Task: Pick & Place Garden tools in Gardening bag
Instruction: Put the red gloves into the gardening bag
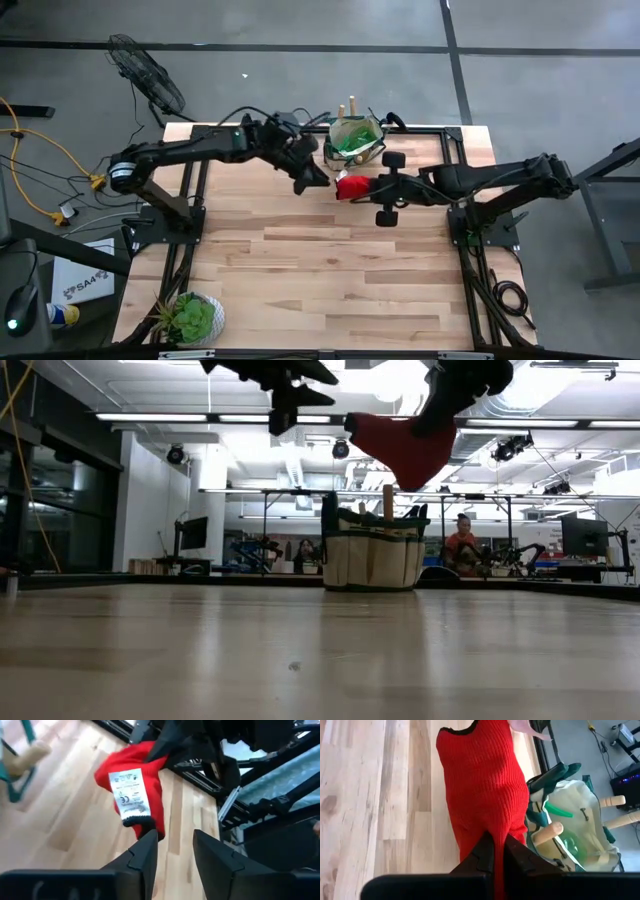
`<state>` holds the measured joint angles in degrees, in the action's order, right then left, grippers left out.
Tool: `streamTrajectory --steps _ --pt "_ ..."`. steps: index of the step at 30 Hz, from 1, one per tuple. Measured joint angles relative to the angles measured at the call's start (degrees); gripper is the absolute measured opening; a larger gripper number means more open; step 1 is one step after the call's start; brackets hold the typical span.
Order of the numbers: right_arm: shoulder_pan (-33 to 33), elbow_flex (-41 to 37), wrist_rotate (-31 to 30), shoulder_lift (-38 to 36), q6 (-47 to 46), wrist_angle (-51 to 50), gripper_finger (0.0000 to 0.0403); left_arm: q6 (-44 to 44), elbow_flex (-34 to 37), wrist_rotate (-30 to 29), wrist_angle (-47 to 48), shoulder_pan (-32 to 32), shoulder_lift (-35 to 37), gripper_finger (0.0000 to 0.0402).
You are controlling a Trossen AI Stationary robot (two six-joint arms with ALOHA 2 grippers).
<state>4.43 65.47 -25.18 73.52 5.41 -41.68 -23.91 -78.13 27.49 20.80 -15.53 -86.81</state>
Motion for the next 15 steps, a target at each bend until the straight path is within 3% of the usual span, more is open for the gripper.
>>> streamTrajectory --steps 4,15 --pt "-0.2 0.0 -0.3 -0.3 -0.3 -0.5 0.0005 3.4 0.0 -1.6 3.4 -1.1 3.2 0.0124" --pt "-3.9 0.2 -0.1 -0.5 -1.3 -0.3 0.0005 16.5 0.4 -13.5 12.3 -1.4 11.7 0.0124"
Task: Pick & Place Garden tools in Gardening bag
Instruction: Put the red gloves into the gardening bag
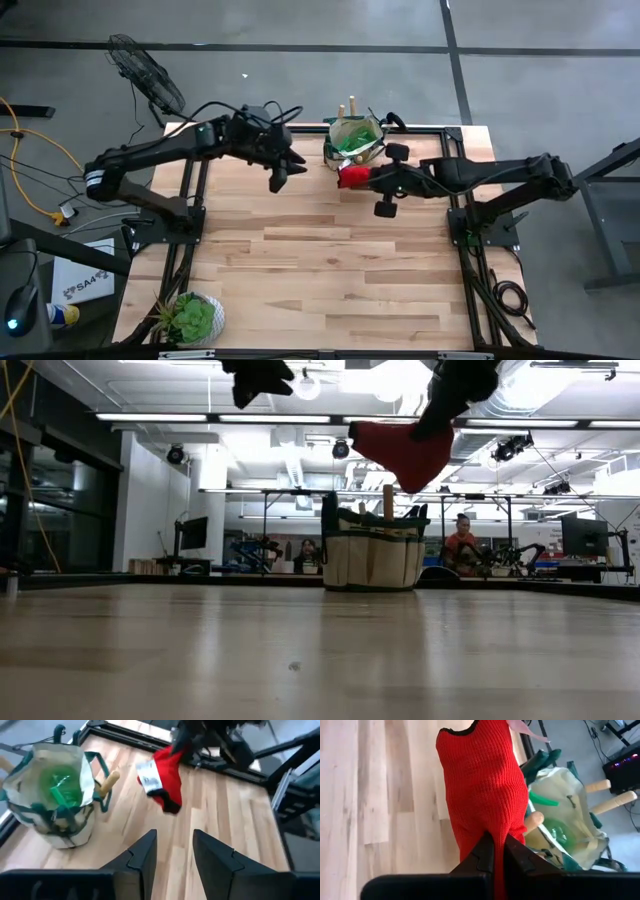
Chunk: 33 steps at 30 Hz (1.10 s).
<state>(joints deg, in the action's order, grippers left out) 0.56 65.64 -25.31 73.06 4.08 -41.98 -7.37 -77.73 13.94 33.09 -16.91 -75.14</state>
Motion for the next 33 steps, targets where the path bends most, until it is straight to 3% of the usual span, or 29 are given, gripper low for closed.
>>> streamTrajectory --steps 7,14,21,24,33 --pt "-5.0 4.1 0.4 -0.1 2.8 -1.1 0.0005 2.6 6.3 -1.5 -1.5 0.0 5.4 0.0124" --pt "-14.9 4.7 6.4 -0.1 11.4 -1.7 0.0005 -0.6 18.4 0.3 -14.0 0.0 13.0 0.0124" --pt "-23.9 4.7 11.0 -0.1 27.4 0.5 0.0005 -6.1 29.4 0.7 -25.6 0.0 20.7 0.0124" --pt "-27.5 4.7 15.2 0.6 34.3 2.8 0.0005 -8.4 32.7 0.7 -27.7 0.0 22.8 0.0124" --pt "-32.9 4.7 18.0 8.5 49.8 11.4 0.0005 -12.2 38.2 0.4 -30.6 0.0 27.1 0.0124"
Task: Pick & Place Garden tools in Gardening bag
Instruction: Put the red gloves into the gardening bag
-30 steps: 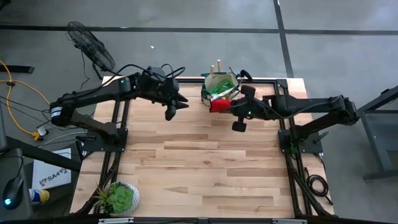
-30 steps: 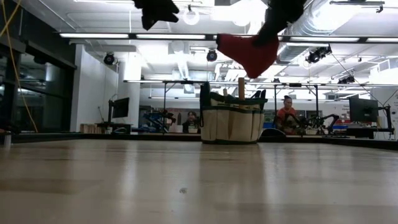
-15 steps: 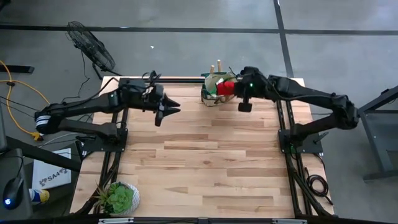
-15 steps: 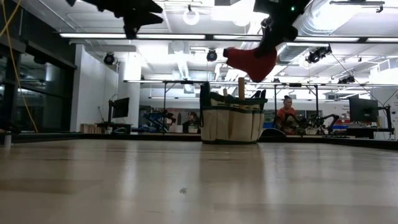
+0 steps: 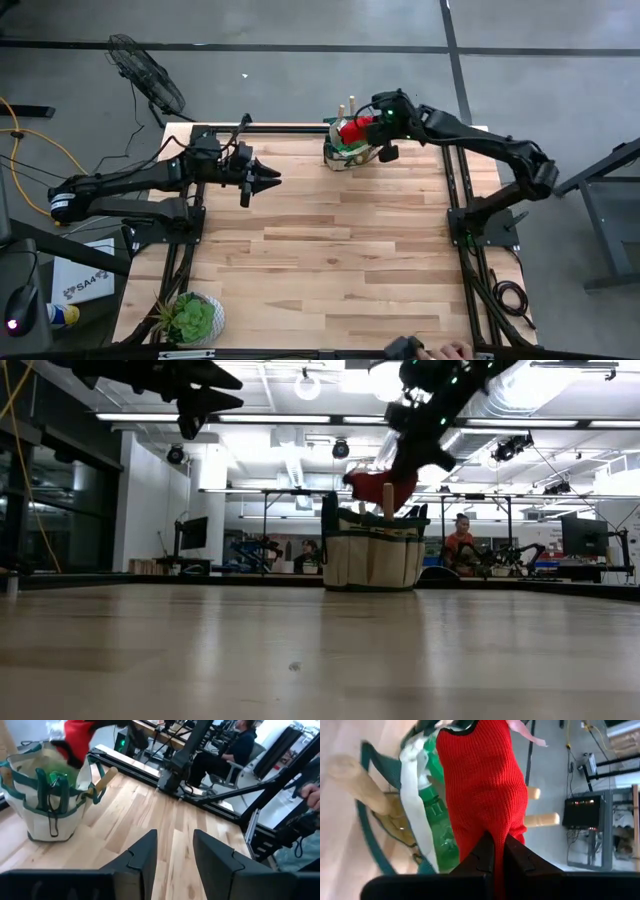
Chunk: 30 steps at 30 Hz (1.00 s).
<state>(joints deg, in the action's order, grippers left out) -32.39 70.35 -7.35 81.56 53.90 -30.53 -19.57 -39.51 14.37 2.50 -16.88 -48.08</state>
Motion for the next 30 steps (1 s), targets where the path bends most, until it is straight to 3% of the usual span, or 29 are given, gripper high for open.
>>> streamTrajectory --steps 7,17,30 --pt "-1.9 0.0 0.6 6.1 5.3 2.9 0.0005 -3.2 0.9 0.0 -1.0 0.0 2.1 0.0124" --pt "-3.8 0.0 4.7 9.5 1.5 3.0 0.0005 -4.3 0.9 -0.8 -2.0 0.0 2.4 0.0124" --pt "-4.1 0.1 3.3 13.3 0.1 3.5 0.0014 -4.7 0.9 -1.6 -2.2 0.0 2.4 0.0124"
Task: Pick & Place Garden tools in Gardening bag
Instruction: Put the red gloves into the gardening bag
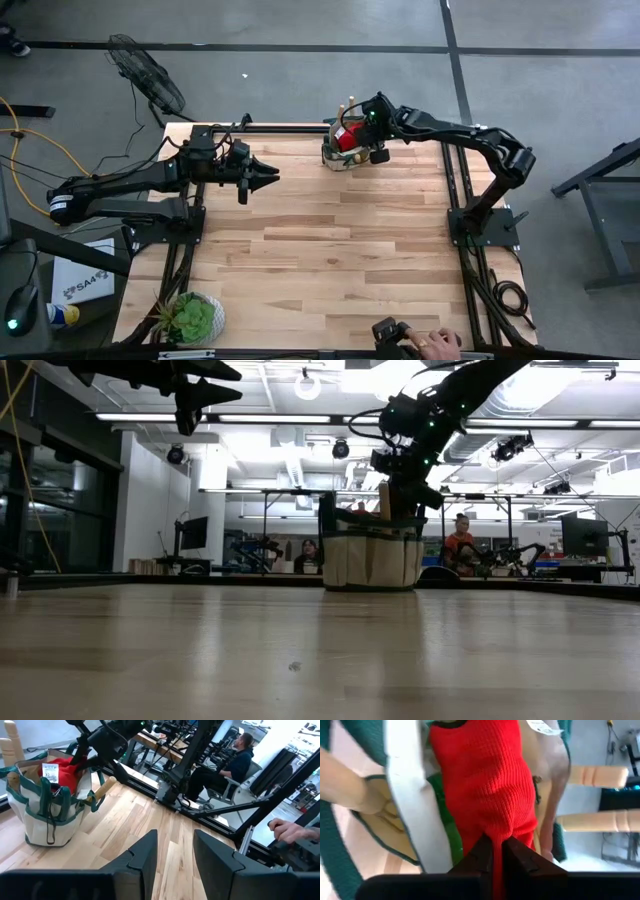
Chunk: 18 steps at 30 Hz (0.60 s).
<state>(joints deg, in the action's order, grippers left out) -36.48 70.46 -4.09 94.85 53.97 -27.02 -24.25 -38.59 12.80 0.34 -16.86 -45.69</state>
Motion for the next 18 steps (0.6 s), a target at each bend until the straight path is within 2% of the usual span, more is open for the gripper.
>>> streamTrajectory --steps 3,9,18 --pt "0.2 0.0 -1.8 -0.5 -1.8 0.9 0.0032 0.0 0.0 0.0 0.0 0.0 0.0 0.0124" --pt "0.2 -0.1 -0.9 -3.2 -5.8 1.8 0.0082 0.0 0.0 0.1 0.1 0.0 0.0 0.0124" --pt "1.3 -0.1 0.0 -7.2 -13.0 1.8 0.02 0.4 0.0 0.1 0.1 0.0 0.3 0.0124"
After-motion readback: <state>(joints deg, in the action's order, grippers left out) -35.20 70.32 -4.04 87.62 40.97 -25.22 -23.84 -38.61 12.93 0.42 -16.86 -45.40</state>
